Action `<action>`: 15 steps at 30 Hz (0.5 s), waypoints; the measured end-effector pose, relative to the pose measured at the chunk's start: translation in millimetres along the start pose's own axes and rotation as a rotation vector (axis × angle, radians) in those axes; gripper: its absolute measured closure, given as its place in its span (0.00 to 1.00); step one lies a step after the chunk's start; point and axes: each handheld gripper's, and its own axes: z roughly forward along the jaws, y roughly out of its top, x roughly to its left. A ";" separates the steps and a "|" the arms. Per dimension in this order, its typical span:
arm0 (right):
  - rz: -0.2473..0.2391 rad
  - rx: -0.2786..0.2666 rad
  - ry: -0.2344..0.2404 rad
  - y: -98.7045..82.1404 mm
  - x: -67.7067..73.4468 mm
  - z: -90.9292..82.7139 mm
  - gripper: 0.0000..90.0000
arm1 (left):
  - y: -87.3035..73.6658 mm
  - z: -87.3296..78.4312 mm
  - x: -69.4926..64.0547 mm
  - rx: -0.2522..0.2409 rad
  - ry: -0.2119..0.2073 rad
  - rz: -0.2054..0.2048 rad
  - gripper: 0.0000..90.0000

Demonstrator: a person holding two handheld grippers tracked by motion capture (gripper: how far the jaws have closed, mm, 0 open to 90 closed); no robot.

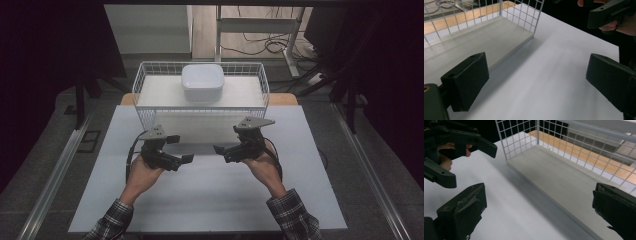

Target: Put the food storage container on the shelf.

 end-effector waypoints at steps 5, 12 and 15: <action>0.003 -0.002 -0.008 -6.1 4.3 -2.7 0.00 | -7.4 -0.4 -4.1 0.011 0.000 0.004 0.05; -0.010 0.005 -0.014 -16.0 10.3 -7.0 0.00 | -15.1 0.2 -10.3 0.024 -0.013 0.005 0.06; -0.009 0.006 -0.011 -20.3 11.6 -7.7 0.00 | -18.8 1.4 -12.7 0.032 -0.019 0.006 0.06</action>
